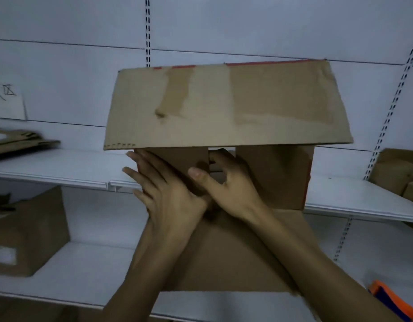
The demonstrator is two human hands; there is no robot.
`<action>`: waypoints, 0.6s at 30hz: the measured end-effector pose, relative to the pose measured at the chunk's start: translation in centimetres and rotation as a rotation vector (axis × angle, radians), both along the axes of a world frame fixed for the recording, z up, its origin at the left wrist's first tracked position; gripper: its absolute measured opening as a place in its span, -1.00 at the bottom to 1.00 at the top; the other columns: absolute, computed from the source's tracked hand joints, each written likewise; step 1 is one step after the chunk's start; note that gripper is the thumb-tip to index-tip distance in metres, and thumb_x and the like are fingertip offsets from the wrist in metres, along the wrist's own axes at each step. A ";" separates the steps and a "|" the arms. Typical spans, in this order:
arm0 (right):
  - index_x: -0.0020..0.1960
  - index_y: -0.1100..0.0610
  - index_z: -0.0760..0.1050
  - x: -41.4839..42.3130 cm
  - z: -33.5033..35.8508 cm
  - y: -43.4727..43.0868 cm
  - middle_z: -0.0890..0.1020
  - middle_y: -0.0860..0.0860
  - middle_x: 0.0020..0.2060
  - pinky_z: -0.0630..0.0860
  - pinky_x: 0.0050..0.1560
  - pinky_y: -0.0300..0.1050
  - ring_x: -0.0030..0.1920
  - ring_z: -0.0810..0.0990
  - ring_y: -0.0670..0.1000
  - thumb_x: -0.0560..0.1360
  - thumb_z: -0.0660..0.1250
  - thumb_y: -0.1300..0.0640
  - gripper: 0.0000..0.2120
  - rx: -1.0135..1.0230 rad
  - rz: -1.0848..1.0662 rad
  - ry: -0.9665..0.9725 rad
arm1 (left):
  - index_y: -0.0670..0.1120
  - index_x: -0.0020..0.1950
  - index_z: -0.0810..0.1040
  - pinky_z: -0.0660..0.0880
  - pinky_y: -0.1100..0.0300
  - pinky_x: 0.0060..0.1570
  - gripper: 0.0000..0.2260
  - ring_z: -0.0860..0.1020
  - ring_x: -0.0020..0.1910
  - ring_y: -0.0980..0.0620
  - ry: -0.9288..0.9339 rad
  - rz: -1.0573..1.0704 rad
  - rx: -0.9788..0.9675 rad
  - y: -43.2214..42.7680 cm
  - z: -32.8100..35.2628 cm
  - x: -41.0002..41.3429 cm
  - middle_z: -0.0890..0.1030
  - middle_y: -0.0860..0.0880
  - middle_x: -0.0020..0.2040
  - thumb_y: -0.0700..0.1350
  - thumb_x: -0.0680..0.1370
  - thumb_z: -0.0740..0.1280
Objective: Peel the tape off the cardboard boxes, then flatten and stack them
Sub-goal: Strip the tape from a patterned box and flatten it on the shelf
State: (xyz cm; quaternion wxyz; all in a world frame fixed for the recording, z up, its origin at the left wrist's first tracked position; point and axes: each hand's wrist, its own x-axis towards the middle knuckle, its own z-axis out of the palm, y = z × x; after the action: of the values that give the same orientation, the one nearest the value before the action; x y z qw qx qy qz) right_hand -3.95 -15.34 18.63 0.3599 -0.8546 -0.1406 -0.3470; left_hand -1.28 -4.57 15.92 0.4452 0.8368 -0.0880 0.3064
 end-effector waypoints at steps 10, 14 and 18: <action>-0.33 0.07 0.60 1.6 3.5 -7.4 0.60 0.04 -0.42 0.38 0.24 0.10 -0.19 0.57 0.11 0.54 0.12 -0.20 -0.51 -1.092 -0.354 -0.482 | -0.08 0.31 0.41 0.48 0.00 -0.15 -0.71 0.58 -0.10 -0.27 -0.268 0.059 -0.024 4.2 1.2 2.6 0.64 -0.18 -0.05 -0.11 0.59 0.20; -0.43 0.16 0.51 1.8 2.9 -10.4 0.53 0.05 -0.51 0.42 0.00 -0.01 -0.36 0.50 0.06 0.53 0.24 -0.05 -0.57 -1.199 -0.391 -0.731 | -0.13 0.21 0.45 0.43 0.10 -0.20 -0.80 0.58 -0.11 -0.21 -0.240 0.020 -0.068 4.4 1.6 4.0 0.63 -0.15 -0.04 -0.09 0.62 0.21; -0.45 0.17 0.48 0.1 2.3 -13.4 0.50 0.07 -0.51 0.36 -0.02 -0.05 -0.40 0.48 0.07 0.53 0.23 -0.01 -0.57 -1.141 -0.466 -0.892 | -0.15 0.23 0.48 0.47 0.17 -0.10 -0.78 0.60 -0.03 -0.15 -0.266 -0.067 -0.271 3.3 2.6 4.1 0.63 -0.13 0.07 -0.12 0.61 0.22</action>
State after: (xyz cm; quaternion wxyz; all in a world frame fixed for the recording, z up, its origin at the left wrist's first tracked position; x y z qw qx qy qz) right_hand -3.84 -28.70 20.98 -0.3111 -0.6945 -0.2463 -0.6002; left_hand 2.85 -1.30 18.53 0.5483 0.7179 -0.1317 0.4082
